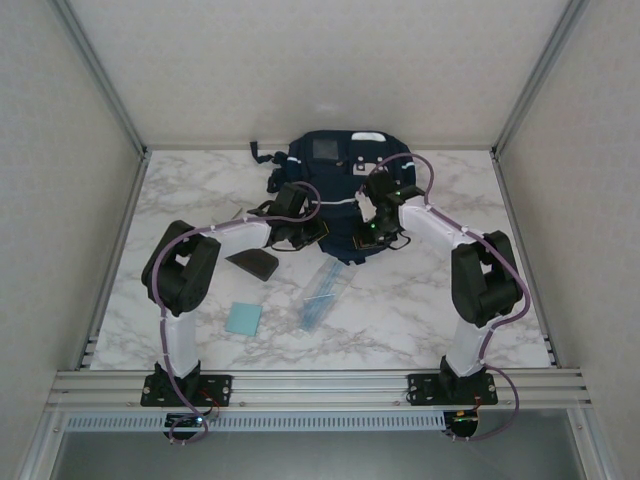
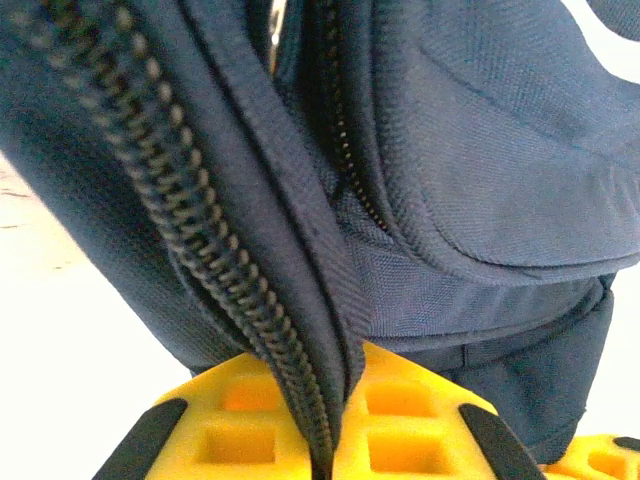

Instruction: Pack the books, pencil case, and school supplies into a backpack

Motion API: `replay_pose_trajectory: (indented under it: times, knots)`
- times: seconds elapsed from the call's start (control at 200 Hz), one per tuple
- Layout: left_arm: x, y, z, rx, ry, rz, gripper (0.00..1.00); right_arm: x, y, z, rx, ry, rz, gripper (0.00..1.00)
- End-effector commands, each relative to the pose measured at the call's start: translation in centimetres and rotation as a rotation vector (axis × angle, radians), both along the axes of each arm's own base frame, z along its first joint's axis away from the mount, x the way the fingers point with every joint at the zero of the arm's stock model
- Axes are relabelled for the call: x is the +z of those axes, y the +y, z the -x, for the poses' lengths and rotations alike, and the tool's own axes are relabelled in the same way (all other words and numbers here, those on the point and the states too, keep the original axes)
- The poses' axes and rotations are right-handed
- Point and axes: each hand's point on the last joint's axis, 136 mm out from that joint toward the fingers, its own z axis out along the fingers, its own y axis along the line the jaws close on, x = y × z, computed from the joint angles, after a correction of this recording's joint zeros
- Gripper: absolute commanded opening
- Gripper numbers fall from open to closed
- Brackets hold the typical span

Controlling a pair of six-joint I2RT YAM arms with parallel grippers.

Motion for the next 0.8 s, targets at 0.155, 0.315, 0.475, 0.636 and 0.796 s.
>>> replay_pose_trajectory:
  times: [0.155, 0.315, 0.475, 0.636, 0.796]
  knots:
    - [-0.7, 5.1, -3.1, 0.051, -0.057, -0.129, 0.00, -2.1, -5.7, 5.9, -0.027, 0.297, 0.286, 0.00]
    - [-0.3, 5.1, -3.1, 0.039, -0.059, -0.119, 0.00, -2.1, -3.2, 5.4, 0.017, 0.263, 0.185, 0.04]
    - [0.1, 4.1, -2.8, 0.026, -0.057, -0.080, 0.00, -2.0, -0.1, 3.7, 0.025, 0.189, 0.063, 0.05]
    - [0.4, 4.0, -2.7, 0.015, -0.061, -0.081, 0.00, -3.1, 0.0, 3.1, 0.028, 0.177, 0.093, 0.25]
    - [0.9, 3.8, -2.5, 0.005, -0.062, -0.063, 0.00, -4.2, 0.0, 3.5, 0.028, 0.192, 0.112, 0.29]
